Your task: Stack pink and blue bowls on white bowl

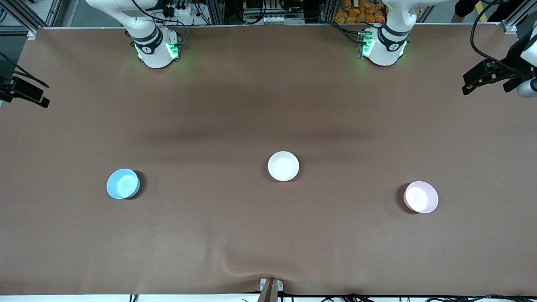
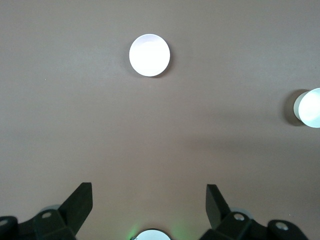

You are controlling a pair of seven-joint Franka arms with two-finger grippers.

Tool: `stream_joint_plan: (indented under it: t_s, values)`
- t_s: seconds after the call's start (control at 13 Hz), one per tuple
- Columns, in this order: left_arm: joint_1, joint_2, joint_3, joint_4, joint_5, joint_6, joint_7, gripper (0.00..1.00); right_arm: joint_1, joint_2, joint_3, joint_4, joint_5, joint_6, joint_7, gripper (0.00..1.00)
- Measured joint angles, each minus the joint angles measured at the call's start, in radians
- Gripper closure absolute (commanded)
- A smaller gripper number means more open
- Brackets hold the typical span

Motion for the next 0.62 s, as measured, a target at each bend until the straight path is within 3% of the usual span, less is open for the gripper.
stream_joint_plan:
  t_s: [0.62]
  values:
    - [0.001,0.011,-0.004,0.016,0.0,-0.003,0.0,0.0,0.0,0.0,-0.001,0.0,0.0,-0.001,0.0,0.0]
